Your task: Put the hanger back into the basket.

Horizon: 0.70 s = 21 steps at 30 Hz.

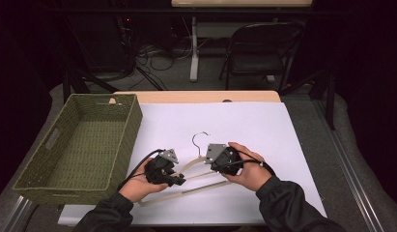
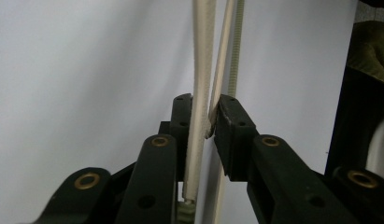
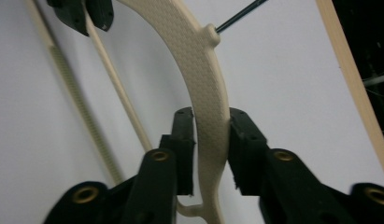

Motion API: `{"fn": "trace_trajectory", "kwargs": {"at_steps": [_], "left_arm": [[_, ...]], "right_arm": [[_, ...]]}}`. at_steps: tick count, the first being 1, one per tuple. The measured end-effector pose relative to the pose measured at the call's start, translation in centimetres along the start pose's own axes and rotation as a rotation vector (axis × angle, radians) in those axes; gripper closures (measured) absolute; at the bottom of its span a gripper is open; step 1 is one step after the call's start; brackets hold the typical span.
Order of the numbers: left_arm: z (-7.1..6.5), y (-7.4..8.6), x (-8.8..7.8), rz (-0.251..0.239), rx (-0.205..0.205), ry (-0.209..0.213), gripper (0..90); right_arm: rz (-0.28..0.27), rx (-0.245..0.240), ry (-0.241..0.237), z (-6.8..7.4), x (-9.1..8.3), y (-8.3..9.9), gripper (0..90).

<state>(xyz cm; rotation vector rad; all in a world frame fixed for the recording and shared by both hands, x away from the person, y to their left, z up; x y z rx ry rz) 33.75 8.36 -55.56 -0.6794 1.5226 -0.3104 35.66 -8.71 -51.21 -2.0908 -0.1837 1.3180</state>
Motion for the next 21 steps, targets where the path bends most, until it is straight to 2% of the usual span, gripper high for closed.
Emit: {"fn": "trace_trajectory", "kwargs": {"at_steps": [2,4,6,7,8,9,10,12,13,16,17,20,21], "left_arm": [[-0.2,0.0,-0.1,0.003,0.006,-0.004,80.4],[-0.6,0.0,-0.2,-0.005,0.017,0.017,82.0],[-0.8,0.0,-0.2,-0.002,0.018,0.007,84.2],[-1.1,0.0,-0.3,-0.018,0.018,0.036,85.8],[-1.1,0.0,-0.3,-0.018,0.018,0.036,86.4],[-1.2,0.0,-0.4,-0.006,0.027,0.014,86.4],[-1.4,0.1,-0.5,-0.010,0.034,0.009,86.5],[-1.5,0.1,-0.5,-0.015,0.036,0.015,86.5],[-1.6,0.2,-0.5,-0.020,0.035,0.013,86.6],[-1.7,0.4,-0.7,-0.016,0.041,-0.006,86.7],[-1.7,0.5,-0.9,-0.035,0.034,-0.009,86.9],[-1.8,0.5,-1.3,-0.050,0.025,-0.015,87.2],[-1.9,0.4,-1.5,-0.057,0.020,-0.022,87.2]], "right_arm": [[-0.029,0.030,-0.025,0.3,-0.9,0.1,65.0],[-0.048,0.050,-0.040,0.3,-1.6,0.3,60.3],[-0.055,0.060,-0.051,0.3,-2.0,0.5,59.1],[-0.070,0.081,-0.059,0.4,-2.9,1.0,57.0],[-0.070,0.081,-0.059,0.4,-2.9,1.0,57.0],[-0.085,0.104,-0.076,0.4,-3.7,1.6,54.8],[-0.090,0.114,-0.075,0.3,-4.1,1.9,54.8],[-0.096,0.124,-0.073,0.3,-4.6,2.3,54.8],[-0.091,0.149,-0.087,0.2,-5.3,3.2,54.3],[-0.099,0.162,-0.079,0.0,-5.6,3.7,54.1],[-0.101,0.177,-0.072,-0.2,-6.0,4.3,53.7],[-0.110,0.195,-0.067,-0.6,-6.3,4.7,53.4],[-0.124,0.219,-0.060,-1.1,-6.6,5.0,53.2]]}}
Point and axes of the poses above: each handheld gripper's, and its own axes: x roughly forward along the jaws, y roughly out of its underside, z roughly to its left, the point moved 6 cm from there along x, roughly forward along the jaws, and after that the axes turned 12 degrees about x, right-handed, at the moved point
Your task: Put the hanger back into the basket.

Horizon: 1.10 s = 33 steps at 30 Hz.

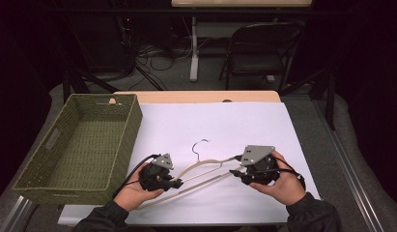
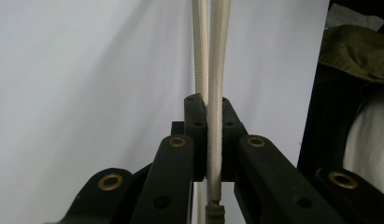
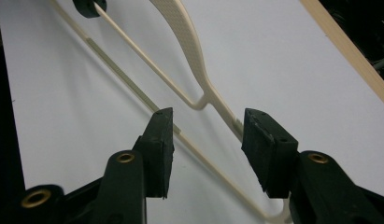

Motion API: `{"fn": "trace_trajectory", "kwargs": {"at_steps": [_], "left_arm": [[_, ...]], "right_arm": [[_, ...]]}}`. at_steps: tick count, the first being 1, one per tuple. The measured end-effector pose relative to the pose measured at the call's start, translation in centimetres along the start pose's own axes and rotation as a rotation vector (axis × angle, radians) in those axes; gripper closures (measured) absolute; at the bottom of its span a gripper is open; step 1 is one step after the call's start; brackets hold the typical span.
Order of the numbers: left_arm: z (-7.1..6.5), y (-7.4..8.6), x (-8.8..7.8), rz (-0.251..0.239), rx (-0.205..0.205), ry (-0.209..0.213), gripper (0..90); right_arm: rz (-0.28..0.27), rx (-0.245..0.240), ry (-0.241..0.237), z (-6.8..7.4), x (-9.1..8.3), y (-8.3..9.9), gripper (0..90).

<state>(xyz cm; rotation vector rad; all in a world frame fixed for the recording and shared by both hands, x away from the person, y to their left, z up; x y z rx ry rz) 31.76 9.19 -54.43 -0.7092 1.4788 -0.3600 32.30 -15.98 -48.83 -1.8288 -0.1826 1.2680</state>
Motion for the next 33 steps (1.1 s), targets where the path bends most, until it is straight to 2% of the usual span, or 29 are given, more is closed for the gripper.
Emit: {"fn": "trace_trajectory", "kwargs": {"at_steps": [1,2,4,5,7,11,12,14,15,17,19,20,21,28,33], "left_arm": [[0.0,-0.1,-0.3,-0.008,-0.006,-0.007,87.2],[0.0,-0.1,-1.1,0.003,-0.009,-0.036,87.2],[-0.2,-0.2,-1.5,-0.010,-0.016,-0.041,87.2],[-0.3,-0.2,-2.0,-0.010,-0.022,-0.053,87.3],[-0.5,-0.3,-3.0,-0.009,-0.029,-0.075,87.3],[-0.5,-0.4,-5.0,-0.025,-0.061,-0.111,87.3],[-0.4,-0.3,-6.1,-0.031,-0.078,-0.130,87.2],[-0.4,-0.3,-6.6,-0.040,-0.090,-0.139,87.2],[-0.3,-0.3,-7.1,-0.049,-0.102,-0.146,87.2],[-0.1,-0.1,-8.6,-0.076,-0.124,-0.163,87.2],[0.0,-0.1,-9.1,-0.083,-0.132,-0.164,87.2],[0.2,0.1,-10.0,-0.092,-0.144,-0.176,87.2],[0.2,0.1,-10.0,-0.092,-0.144,-0.176,87.2],[0.5,0.7,-13.1,-0.119,-0.156,-0.213,87.3],[1.1,0.9,-15.4,-0.120,-0.168,-0.275,87.2]], "right_arm": [[0.000,0.000,0.000,0.0,0.0,0.0,53.2],[-0.018,0.012,0.005,-0.4,-0.4,0.0,53.1],[-0.023,0.017,0.010,-0.6,-0.7,0.0,53.1],[-0.047,0.026,0.013,-0.8,-1.3,-0.2,53.0],[-0.052,0.030,0.018,-1.0,-1.5,-0.2,52.8],[-0.069,0.050,0.038,-1.7,-2.4,0.0,51.6],[-0.070,0.055,0.041,-1.9,-2.5,0.0,51.1],[-0.061,0.058,0.042,-2.0,-2.6,0.2,50.6],[-0.075,0.065,0.052,-2.2,-2.6,0.2,50.3],[-0.065,0.083,0.052,-2.7,-2.7,0.7,49.0],[-0.059,0.096,0.051,-3.0,-2.7,1.0,48.1],[-0.054,0.105,0.050,-3.2,-2.6,1.1,47.4],[-0.055,0.112,0.050,-3.3,-2.5,1.3,47.1],[-0.021,0.151,0.035,-3.9,-1.8,2.4,45.5],[-0.002,0.174,0.037,-4.2,-1.5,2.9,45.4]]}}
Point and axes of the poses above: each handheld gripper's, and its own axes: x roughly forward along the jaws, y roughly out of its underside, z roughly to its left, the point moved 6 cm from there along x, roughly forward along the jaws, and after that the axes turned 12 degrees about x, right-handed, at the moved point
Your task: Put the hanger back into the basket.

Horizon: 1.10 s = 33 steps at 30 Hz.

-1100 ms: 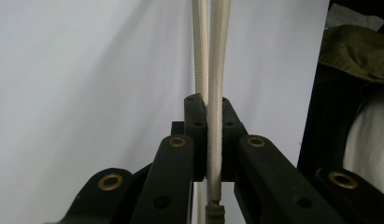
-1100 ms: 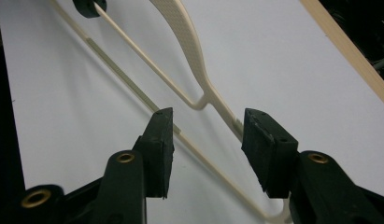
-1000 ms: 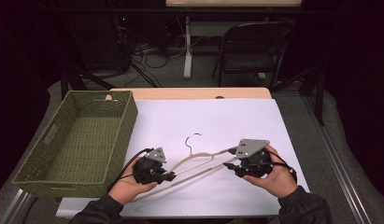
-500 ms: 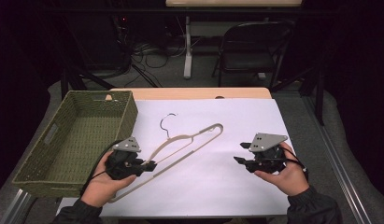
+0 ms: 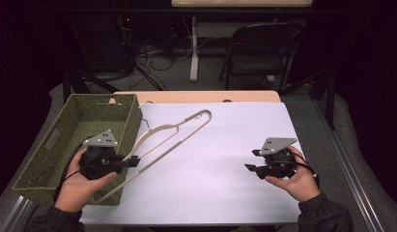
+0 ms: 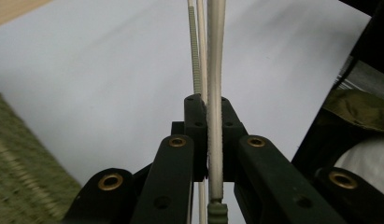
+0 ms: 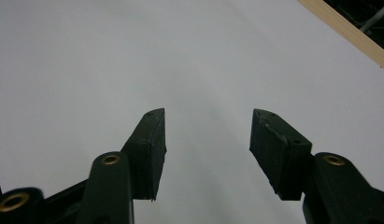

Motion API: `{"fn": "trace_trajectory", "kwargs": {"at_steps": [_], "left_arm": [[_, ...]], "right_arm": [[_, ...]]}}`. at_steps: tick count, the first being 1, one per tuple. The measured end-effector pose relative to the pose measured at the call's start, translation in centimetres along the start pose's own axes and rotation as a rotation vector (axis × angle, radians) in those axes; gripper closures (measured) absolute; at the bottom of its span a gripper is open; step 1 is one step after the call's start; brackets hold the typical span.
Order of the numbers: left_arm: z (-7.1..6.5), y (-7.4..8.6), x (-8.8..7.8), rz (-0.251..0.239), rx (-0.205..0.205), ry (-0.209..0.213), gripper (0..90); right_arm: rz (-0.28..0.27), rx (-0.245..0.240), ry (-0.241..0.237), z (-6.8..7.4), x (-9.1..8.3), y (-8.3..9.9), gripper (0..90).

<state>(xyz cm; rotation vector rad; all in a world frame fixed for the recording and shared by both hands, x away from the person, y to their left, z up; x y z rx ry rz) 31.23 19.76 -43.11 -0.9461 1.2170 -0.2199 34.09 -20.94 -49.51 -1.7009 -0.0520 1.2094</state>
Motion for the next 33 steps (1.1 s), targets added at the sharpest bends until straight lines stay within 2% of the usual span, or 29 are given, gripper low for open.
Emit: {"fn": "trace_trajectory", "kwargs": {"at_steps": [4,5,7,9,11,12,13,14,20,22,23,25,31,33], "left_arm": [[1.0,-0.2,-1.7,-0.017,-0.008,-0.042,87.2],[1.6,-0.2,-2.5,-0.024,-0.013,-0.057,87.2],[2.0,-0.2,-2.9,-0.023,-0.013,-0.063,87.2],[3.3,0.1,-3.9,-0.026,-0.022,-0.082,87.3],[3.8,0.3,-4.2,-0.022,-0.028,-0.089,87.3],[4.3,0.5,-4.5,-0.017,-0.029,-0.102,87.2],[4.9,0.9,-4.8,-0.011,-0.036,-0.111,87.2],[5.5,1.2,-5.1,-0.008,-0.043,-0.122,87.2],[8.4,3.5,-6.5,-0.002,-0.099,-0.178,87.2],[9.3,4.4,-6.9,-0.003,-0.109,-0.197,87.3],[9.9,4.9,-7.2,-0.002,-0.116,-0.210,87.3],[10.6,5.6,-7.6,0.000,-0.125,-0.213,87.3],[12.5,7.3,-8.4,0.021,-0.142,-0.225,87.3],[13.3,8.0,-8.6,0.030,-0.136,-0.229,87.3]], "right_arm": [[0.003,0.007,0.003,-0.2,0.1,0.1,45.4],[0.020,0.009,0.007,-0.3,0.0,0.2,45.4],[0.021,0.010,0.007,-0.3,0.0,0.3,45.5],[0.006,0.018,0.003,-0.3,0.4,0.4,45.5],[0.008,0.017,0.001,-0.4,0.4,0.5,45.5],[-0.016,0.026,0.003,-0.4,0.6,0.5,45.5],[0.009,0.024,0.001,-0.4,0.6,0.7,45.5],[0.012,0.023,0.006,-0.6,0.6,0.8,45.5],[0.005,0.041,0.016,-0.9,0.7,1.1,45.7],[0.026,0.040,0.018,-0.9,0.7,1.3,45.7],[0.007,0.043,0.017,-0.9,0.9,1.3,45.7],[-0.002,0.047,0.019,-0.9,1.1,1.4,45.7],[0.025,0.054,0.023,-1.0,1.1,1.7,45.8],[0.024,0.056,0.021,-1.0,1.3,1.8,45.8]]}}
Point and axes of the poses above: each handheld gripper's, and its own axes: x roughly forward along the jaws, y roughly out of its underside, z roughly to its left, the point moved 6 cm from there along x, roughly forward along the jaws, and after that the axes turned 12 degrees about x, right-handed, at the moved point
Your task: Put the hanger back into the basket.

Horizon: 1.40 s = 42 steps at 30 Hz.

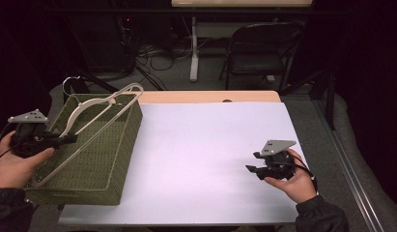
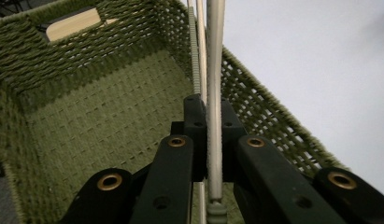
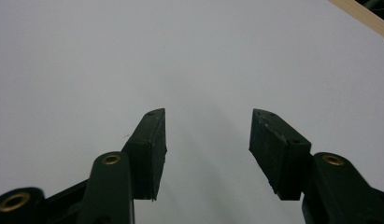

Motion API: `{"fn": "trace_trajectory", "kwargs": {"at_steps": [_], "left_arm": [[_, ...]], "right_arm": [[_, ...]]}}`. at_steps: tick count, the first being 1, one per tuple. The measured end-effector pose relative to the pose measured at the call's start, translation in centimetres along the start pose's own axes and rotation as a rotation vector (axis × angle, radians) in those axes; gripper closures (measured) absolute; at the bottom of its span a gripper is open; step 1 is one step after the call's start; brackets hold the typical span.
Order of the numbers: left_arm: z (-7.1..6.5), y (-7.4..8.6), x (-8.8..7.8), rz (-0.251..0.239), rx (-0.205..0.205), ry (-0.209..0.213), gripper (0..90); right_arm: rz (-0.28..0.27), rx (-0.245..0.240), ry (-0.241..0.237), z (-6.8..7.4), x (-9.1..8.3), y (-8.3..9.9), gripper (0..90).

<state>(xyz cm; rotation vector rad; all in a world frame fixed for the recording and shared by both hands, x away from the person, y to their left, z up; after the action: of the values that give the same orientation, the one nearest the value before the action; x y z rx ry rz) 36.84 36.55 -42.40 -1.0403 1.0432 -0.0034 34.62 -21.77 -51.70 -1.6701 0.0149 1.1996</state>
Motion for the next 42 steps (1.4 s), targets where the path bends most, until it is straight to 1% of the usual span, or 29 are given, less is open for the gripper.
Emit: {"fn": "trace_trajectory", "kwargs": {"at_steps": [1,2,4,7,9,10,11,12,14,15,16,17,19,20,22,24,26,27,29,30,32,35,37,38,39,40,41,42], "left_arm": [[0.0,0.0,0.0,0.000,0.000,0.000,87.3],[0.4,0.2,0.0,0.001,0.003,-0.001,87.3],[0.9,0.6,0.2,0.001,0.008,-0.007,87.3],[1.5,1.3,0.5,0.005,0.003,-0.007,87.3],[1.8,1.6,0.8,0.003,0.000,-0.011,87.3],[2.3,2.1,1.0,0.003,-0.004,-0.014,87.3],[2.3,2.1,1.0,0.003,-0.004,-0.014,87.3],[2.5,2.3,1.1,0.007,-0.008,-0.011,87.3],[3.1,2.8,1.2,-0.004,-0.005,-0.013,87.3],[3.1,2.8,1.2,-0.004,-0.005,-0.013,87.3],[3.2,2.9,1.2,-0.001,-0.003,-0.015,87.3],[3.3,3.0,1.2,0.007,0.000,-0.021,87.2],[3.6,3.3,1.2,0.019,0.005,-0.025,87.2],[3.8,3.4,1.3,0.013,0.004,-0.023,87.3],[4.1,3.8,1.4,0.005,-0.004,-0.011,87.3],[4.3,4.0,1.5,-0.005,0.001,-0.005,87.3],[4.6,4.4,1.6,-0.009,-0.002,0.002,87.3],[4.6,4.4,1.6,-0.009,-0.002,0.002,87.2],[4.7,4.7,1.5,-0.011,-0.006,0.009,87.2],[4.8,5.1,1.7,-0.004,-0.006,0.019,87.3],[4.8,5.4,1.8,0.005,-0.010,0.022,87.2],[4.9,6.2,2.5,0.029,-0.023,0.034,87.2],[4.9,6.7,3.1,0.037,-0.043,0.040,87.2],[4.9,7.0,3.6,0.038,-0.057,0.049,87.2],[4.9,7.2,3.9,0.046,-0.064,0.055,87.2],[4.8,7.7,4.6,0.068,-0.077,0.069,87.2],[4.8,7.7,4.6,0.068,-0.077,0.069,87.2],[4.6,8.2,5.4,0.102,-0.082,0.070,87.2]], "right_arm": [[0.000,0.000,0.000,0.0,0.0,0.0,45.8],[-0.013,0.003,-0.006,0.0,0.2,0.0,45.8],[-0.012,0.003,-0.005,0.0,0.3,0.1,45.9],[-0.002,0.004,0.000,-0.1,0.3,0.2,45.9],[-0.010,0.010,-0.005,-0.1,0.4,0.3,45.9],[-0.002,0.011,-0.003,-0.1,0.4,0.4,45.9],[-0.002,0.011,-0.003,-0.1,0.4,0.4,45.9],[-0.015,0.012,-0.004,-0.2,0.5,0.4,45.9],[-0.003,0.014,-0.004,-0.2,0.5,0.5,45.9],[-0.004,0.014,-0.001,-0.2,0.6,0.5,45.9],[-0.004,0.014,-0.001,-0.2,0.6,0.5,45.9],[0.010,0.013,0.002,-0.2,0.5,0.6,46.0],[0.012,0.020,0.002,-0.2,0.7,0.7,45.9],[0.022,0.015,0.001,-0.2,0.8,0.8,46.0],[0.013,0.018,-0.005,-0.2,1.0,0.8,46.0],[0.015,0.022,-0.004,-0.2,1.1,0.9,46.0],[0.013,0.022,-0.003,-0.2,1.1,0.9,46.0],[0.025,0.021,0.003,-0.2,1.1,0.9,46.0],[0.026,0.021,0.001,-0.2,1.1,1.0,46.0],[0.020,0.021,-0.002,-0.2,1.2,1.0,46.0],[0.018,0.024,-0.003,-0.3,1.4,1.2,46.0],[0.021,0.030,-0.003,-0.3,1.6,1.3,46.0],[0.025,0.034,-0.001,-0.4,1.7,1.3,46.0],[0.044,0.032,0.001,-0.5,1.6,1.4,46.0],[0.026,0.036,-0.004,-0.4,1.8,1.3,46.0],[0.019,0.035,-0.005,-0.3,1.8,1.3,46.0],[0.035,0.030,-0.002,-0.3,1.7,1.3,46.0],[0.033,0.029,0.000,-0.3,1.7,1.3,46.0]]}}
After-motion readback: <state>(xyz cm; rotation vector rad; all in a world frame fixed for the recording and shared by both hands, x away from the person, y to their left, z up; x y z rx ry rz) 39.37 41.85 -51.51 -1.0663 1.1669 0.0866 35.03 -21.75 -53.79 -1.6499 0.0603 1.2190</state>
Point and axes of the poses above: each handheld gripper's, and its own axes: x roughly forward along the jaws, y roughly out of its underside, z roughly to its left, the point moved 6 cm from there along x, roughly forward along the jaws, and after that the axes turned 12 degrees about x, right-handed, at the moved point
